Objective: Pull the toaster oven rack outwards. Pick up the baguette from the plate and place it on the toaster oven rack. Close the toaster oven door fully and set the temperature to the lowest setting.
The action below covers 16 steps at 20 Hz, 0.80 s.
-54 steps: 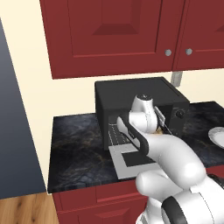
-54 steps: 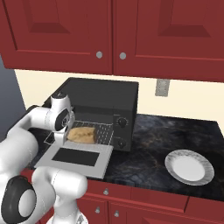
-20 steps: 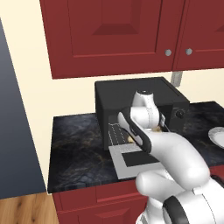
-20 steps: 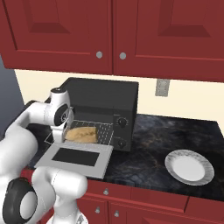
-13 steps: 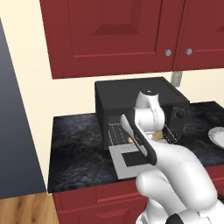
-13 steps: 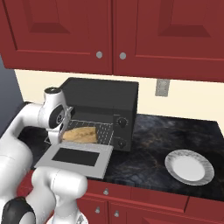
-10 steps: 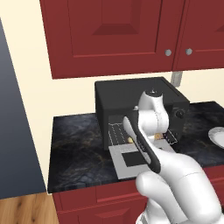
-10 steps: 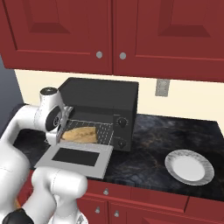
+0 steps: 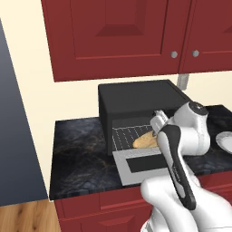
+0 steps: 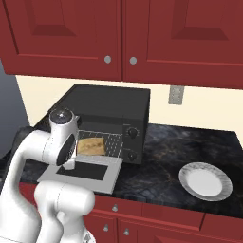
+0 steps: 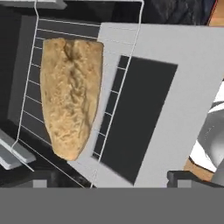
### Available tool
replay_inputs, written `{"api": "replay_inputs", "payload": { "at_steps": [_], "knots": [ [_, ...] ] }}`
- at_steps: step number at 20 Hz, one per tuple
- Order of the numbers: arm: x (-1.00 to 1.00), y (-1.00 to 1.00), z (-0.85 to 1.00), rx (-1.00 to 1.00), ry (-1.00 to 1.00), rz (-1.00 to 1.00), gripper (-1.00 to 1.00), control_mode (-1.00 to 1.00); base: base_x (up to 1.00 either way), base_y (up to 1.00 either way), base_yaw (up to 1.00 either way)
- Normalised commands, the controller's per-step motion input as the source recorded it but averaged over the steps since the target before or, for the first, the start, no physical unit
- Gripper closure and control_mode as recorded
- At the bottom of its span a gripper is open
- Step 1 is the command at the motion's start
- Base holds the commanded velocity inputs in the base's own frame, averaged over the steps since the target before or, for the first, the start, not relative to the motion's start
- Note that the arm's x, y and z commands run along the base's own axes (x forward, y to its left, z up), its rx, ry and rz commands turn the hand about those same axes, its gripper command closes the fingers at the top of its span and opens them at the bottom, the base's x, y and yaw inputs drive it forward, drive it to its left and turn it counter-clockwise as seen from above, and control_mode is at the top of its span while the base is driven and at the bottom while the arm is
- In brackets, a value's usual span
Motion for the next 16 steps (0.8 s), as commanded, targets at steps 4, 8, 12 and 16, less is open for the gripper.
{"api": "replay_inputs", "payload": {
  "at_steps": [4,8,12,16],
  "knots": [
    [-0.09,-0.34,0.32,-0.08,-0.09,0.5,-1.0,-1.0,0.0,0.0,0.0],
    [-0.35,-0.01,0.39,-0.35,0.0,0.62,-1.0,-1.0,0.0,0.0,0.0],
    [-0.31,-0.03,0.15,-0.44,0.0,0.59,-1.0,-1.0,0.0,0.0,0.0],
    [-0.04,-0.44,-0.29,-0.23,-0.04,0.38,-1.0,-1.0,0.0,0.0,0.0]
  ]
}}
